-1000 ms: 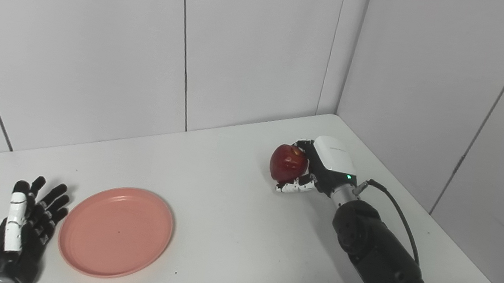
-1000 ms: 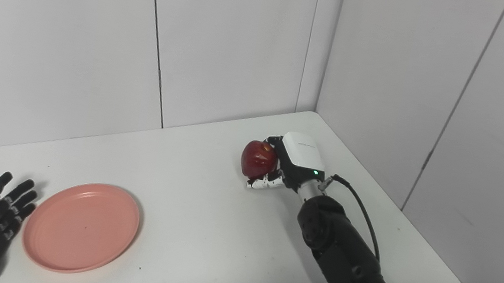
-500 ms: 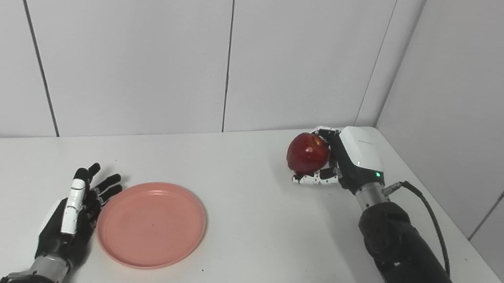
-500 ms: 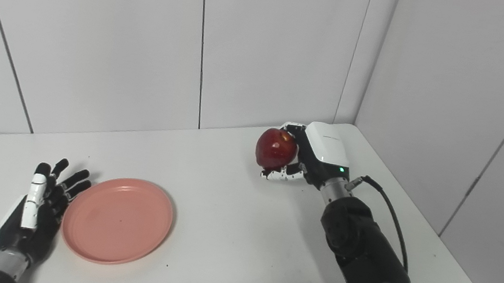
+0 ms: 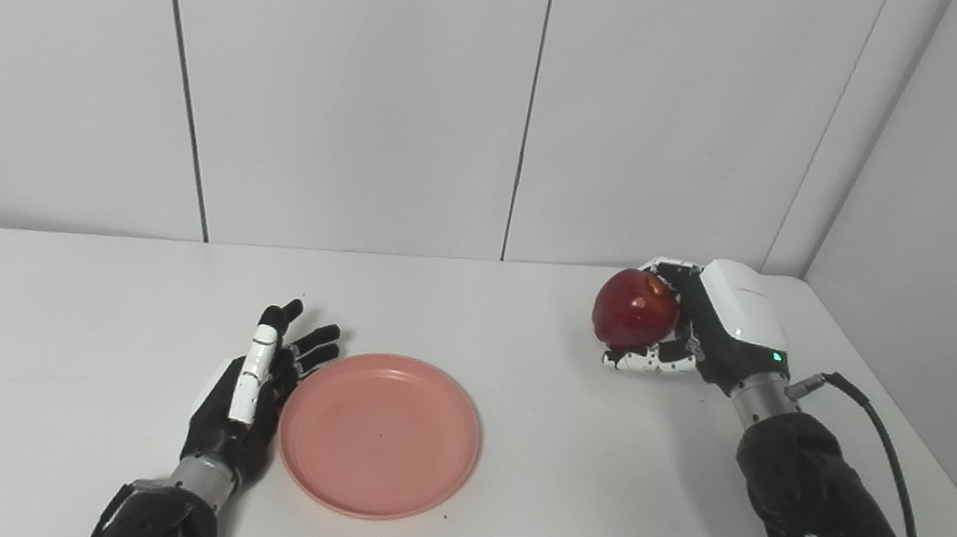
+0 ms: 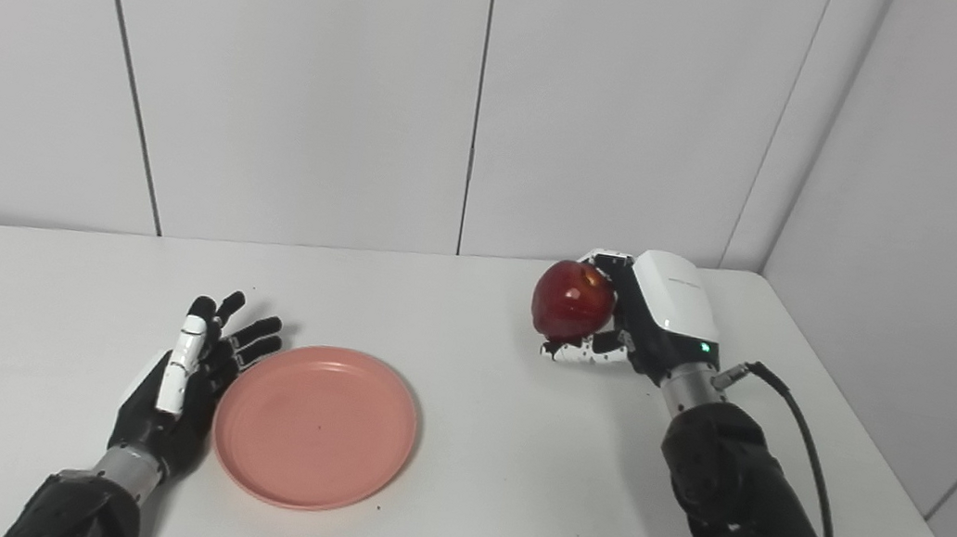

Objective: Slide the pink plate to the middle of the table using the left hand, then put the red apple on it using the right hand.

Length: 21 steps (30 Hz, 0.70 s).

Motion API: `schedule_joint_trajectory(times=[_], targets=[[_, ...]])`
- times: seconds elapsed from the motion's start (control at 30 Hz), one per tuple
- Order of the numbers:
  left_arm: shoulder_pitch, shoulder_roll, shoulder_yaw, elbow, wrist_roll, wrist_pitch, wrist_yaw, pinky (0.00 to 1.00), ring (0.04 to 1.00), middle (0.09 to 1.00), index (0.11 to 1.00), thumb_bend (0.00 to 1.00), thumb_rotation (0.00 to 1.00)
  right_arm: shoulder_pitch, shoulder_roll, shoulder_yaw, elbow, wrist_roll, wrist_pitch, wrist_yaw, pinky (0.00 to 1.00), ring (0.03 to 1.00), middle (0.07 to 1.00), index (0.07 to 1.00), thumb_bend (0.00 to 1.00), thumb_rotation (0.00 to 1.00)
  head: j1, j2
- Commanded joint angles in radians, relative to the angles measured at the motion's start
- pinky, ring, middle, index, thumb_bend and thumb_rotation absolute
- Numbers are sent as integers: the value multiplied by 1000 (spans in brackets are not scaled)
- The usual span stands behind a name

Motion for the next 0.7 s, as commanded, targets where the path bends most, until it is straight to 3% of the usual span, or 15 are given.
schedule_joint_trajectory(times=[0.0,0.3,0.67], targets=[[38,-11,-10,45,20,47,19,850,853,842,1000,741,1000,-68,-8,-5,-15,-6,-48,-15,131,187,278,480,501,162,1,0],[30,-39,-10,52,31,47,37,859,857,860,1000,773,976,-89,11,17,32,-8,-111,-29,135,188,276,482,502,159,63,-2],[28,-53,-20,61,37,31,35,860,848,852,1000,825,960,-113,53,56,18,-21,-110,14,147,207,299,482,501,159,77,-7]])
